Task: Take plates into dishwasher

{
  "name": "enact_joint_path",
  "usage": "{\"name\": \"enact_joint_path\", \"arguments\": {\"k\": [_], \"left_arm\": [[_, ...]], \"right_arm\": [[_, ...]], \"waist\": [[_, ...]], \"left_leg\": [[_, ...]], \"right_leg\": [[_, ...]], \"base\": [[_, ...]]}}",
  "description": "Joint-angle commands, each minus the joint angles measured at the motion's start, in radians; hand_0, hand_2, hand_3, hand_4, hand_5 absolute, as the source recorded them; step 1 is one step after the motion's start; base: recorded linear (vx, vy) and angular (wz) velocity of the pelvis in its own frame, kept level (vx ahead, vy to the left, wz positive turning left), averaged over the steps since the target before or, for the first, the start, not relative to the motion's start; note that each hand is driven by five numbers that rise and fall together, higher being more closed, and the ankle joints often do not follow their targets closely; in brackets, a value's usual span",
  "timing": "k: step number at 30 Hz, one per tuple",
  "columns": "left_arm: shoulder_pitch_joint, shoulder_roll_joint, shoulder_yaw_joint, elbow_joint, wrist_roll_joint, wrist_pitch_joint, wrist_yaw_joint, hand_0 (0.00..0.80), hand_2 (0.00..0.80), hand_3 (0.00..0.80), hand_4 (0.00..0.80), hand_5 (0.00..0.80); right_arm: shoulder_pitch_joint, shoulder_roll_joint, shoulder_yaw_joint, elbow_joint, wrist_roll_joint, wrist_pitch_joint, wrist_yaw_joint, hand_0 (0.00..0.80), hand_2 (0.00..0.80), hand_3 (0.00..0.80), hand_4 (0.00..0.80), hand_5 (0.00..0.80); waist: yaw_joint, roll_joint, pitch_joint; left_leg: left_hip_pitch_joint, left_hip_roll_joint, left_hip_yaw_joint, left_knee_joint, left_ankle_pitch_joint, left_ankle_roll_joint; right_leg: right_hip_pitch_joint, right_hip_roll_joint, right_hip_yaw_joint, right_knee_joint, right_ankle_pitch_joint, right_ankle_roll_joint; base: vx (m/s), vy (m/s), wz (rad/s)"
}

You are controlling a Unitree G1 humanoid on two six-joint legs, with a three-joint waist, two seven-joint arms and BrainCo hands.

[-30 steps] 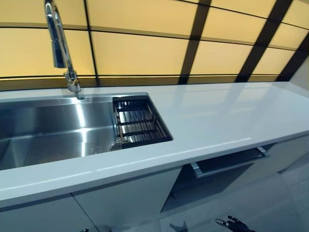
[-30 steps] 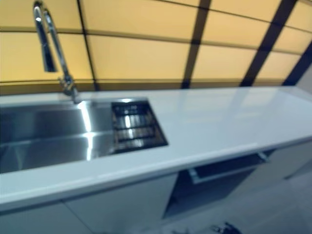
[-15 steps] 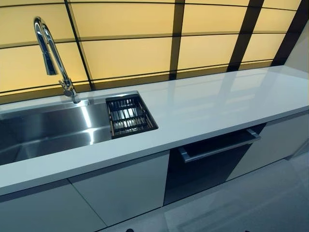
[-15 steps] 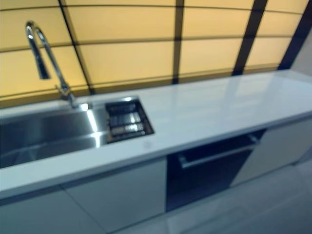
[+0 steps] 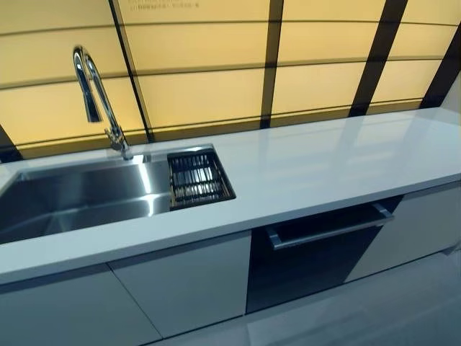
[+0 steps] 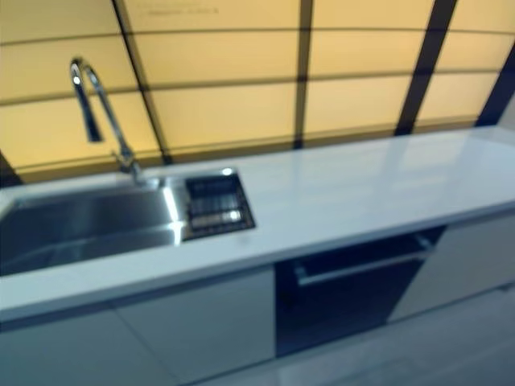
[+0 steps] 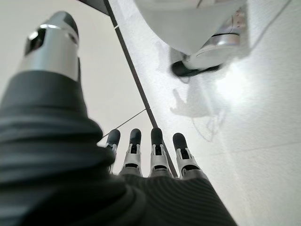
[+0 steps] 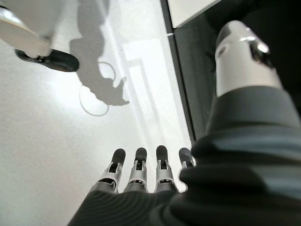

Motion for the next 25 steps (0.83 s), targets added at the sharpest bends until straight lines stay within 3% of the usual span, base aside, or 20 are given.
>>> {"name": "enact_joint_path", "arguments": {"k": [1, 5, 13, 25], "left_arm": [[-0.059, 0.024, 0.036, -0.019, -0.032, -0.065, -0.026, 0.000, 0.000, 0.000, 0.000, 0.000], [-0.060, 0.033, 0.044, -0.022, -0.063, -0.084, -0.044, 0.000, 0.000, 0.000, 0.000, 0.000], [-0.044, 0.054, 0.094, 0.021, -0.080, -0.084, -0.022, 0.000, 0.000, 0.000, 0.000, 0.000], [-0.059, 0.036, 0.058, 0.034, -0.077, -0.069, 0.008, 0.000, 0.000, 0.000, 0.000, 0.000]], "right_arm": [[-0.059, -0.015, -0.056, -0.013, 0.002, -0.041, -0.019, 0.000, 0.000, 0.000, 0.000, 0.000], [-0.058, -0.012, -0.069, -0.014, 0.024, -0.047, -0.028, 0.000, 0.000, 0.000, 0.000, 0.000], [-0.063, 0.018, -0.072, -0.005, 0.035, -0.054, -0.024, 0.000, 0.000, 0.000, 0.000, 0.000], [-0.067, 0.059, -0.051, 0.016, 0.037, -0.048, -0.039, 0.000, 0.000, 0.000, 0.000, 0.000]], "waist": [[-0.014, -0.017, 0.031], [-0.026, -0.018, 0.030], [-0.016, -0.030, 0.033], [-0.024, -0.025, 0.027]], "left_leg": [[0.068, -0.009, 0.027, 0.017, -0.110, -0.003], [0.120, -0.010, 0.034, -0.089, -0.117, 0.013], [0.157, -0.043, 0.017, -0.170, -0.105, 0.034], [0.183, -0.065, 0.016, -0.211, -0.096, 0.057]], "right_leg": [[-0.086, 0.095, 0.017, -0.123, 0.202, -0.030], [-0.121, 0.096, 0.023, -0.118, 0.222, -0.010], [-0.174, 0.085, 0.022, -0.124, 0.285, 0.030], [-0.195, 0.088, 0.026, -0.130, 0.311, 0.039]], "base": [[-0.164, 0.205, 0.94], [-0.106, 0.122, 0.43], [-0.096, 0.062, -0.07], [-0.025, 0.024, -0.07]]}}
